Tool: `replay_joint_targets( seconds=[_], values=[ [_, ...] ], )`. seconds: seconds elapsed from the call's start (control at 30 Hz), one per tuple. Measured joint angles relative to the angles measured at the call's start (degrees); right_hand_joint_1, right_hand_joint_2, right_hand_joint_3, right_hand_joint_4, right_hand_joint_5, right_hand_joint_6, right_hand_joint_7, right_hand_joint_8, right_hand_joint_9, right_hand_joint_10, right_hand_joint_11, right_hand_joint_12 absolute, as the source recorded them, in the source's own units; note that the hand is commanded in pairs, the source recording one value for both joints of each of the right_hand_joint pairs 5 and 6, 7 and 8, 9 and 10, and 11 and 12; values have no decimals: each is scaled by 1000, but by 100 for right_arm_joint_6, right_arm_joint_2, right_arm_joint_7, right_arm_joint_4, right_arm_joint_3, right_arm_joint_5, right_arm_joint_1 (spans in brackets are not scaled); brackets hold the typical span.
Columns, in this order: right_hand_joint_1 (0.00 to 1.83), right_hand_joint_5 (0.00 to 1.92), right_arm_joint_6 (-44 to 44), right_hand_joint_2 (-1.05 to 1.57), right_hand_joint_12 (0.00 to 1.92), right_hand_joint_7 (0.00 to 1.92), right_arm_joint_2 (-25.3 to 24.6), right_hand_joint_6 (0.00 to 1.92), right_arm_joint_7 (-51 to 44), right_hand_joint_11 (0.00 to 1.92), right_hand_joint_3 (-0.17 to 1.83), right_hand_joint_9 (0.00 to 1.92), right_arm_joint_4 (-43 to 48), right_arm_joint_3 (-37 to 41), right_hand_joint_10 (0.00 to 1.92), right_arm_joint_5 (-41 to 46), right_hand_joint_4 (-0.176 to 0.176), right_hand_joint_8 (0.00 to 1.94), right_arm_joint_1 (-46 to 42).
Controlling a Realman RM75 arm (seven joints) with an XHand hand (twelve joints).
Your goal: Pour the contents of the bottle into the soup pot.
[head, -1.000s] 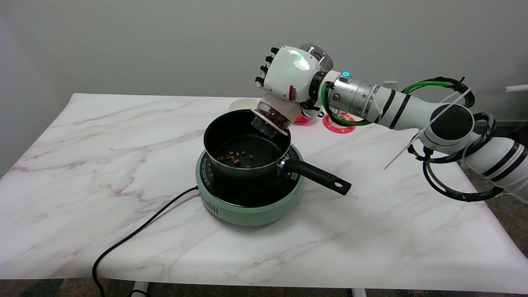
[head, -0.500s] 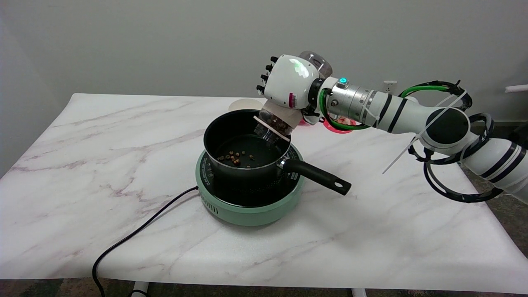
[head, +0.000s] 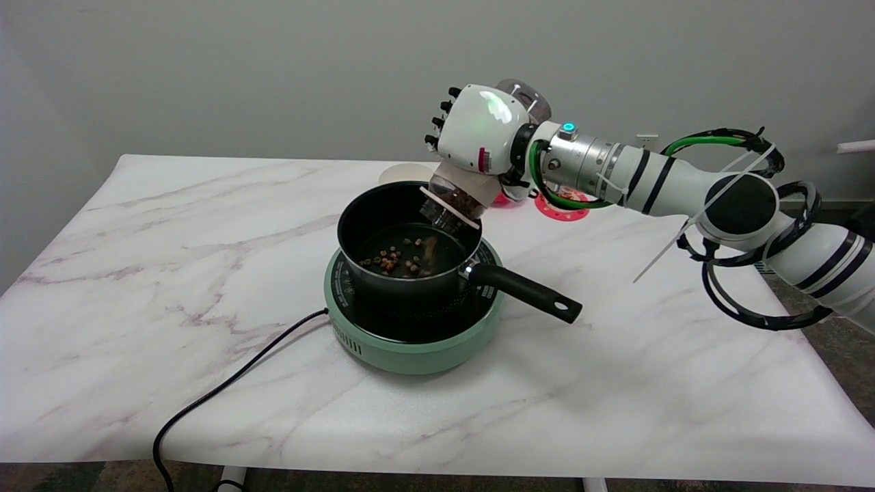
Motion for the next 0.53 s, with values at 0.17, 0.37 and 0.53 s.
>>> replay_joint_targets(
  seconds=[0.17,0.37,0.53],
  values=[
    [1477,1920,-24,1227,1263,1920,0,1920,23,1263,733,1391,0,2,1391,147,0,1920,56],
    [1487,1920,-129,1225,1267,1920,17,1920,-180,1267,722,1392,-5,50,1392,821,0,1920,120],
    [1497,1920,-201,1215,1268,1920,44,1920,-445,1268,726,1393,-34,139,1393,1618,0,1920,173]
  ],
)
